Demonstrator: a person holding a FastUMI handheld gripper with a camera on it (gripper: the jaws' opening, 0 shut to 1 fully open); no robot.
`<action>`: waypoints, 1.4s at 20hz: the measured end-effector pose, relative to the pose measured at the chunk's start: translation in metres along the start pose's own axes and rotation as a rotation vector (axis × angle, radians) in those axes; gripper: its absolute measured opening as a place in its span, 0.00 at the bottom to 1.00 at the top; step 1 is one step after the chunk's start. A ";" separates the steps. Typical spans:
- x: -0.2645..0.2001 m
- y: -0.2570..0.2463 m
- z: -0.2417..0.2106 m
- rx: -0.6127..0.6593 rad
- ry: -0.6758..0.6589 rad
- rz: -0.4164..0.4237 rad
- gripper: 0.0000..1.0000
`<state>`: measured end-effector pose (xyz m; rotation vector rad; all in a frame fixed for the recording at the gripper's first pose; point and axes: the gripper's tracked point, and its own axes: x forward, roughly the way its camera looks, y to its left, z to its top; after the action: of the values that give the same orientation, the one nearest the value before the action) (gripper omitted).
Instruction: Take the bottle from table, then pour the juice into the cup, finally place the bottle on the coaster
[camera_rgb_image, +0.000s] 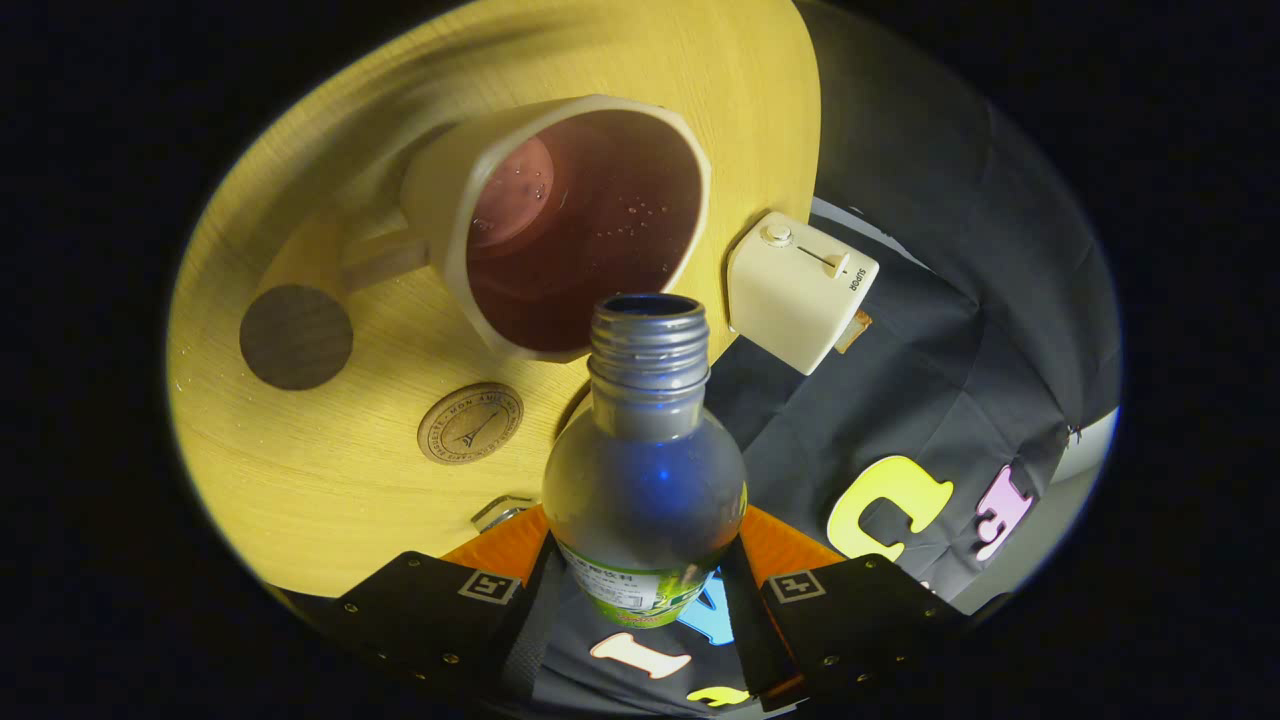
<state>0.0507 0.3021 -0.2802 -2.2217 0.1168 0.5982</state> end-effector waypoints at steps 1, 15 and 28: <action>0.000 0.001 0.000 0.016 -0.009 0.000 0.75; 0.005 0.008 -0.013 0.426 -0.117 -0.057 0.75; 0.005 0.012 -0.032 0.885 -0.244 -0.056 0.75</action>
<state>0.0636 0.2708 -0.2733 -1.2859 0.1550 0.6235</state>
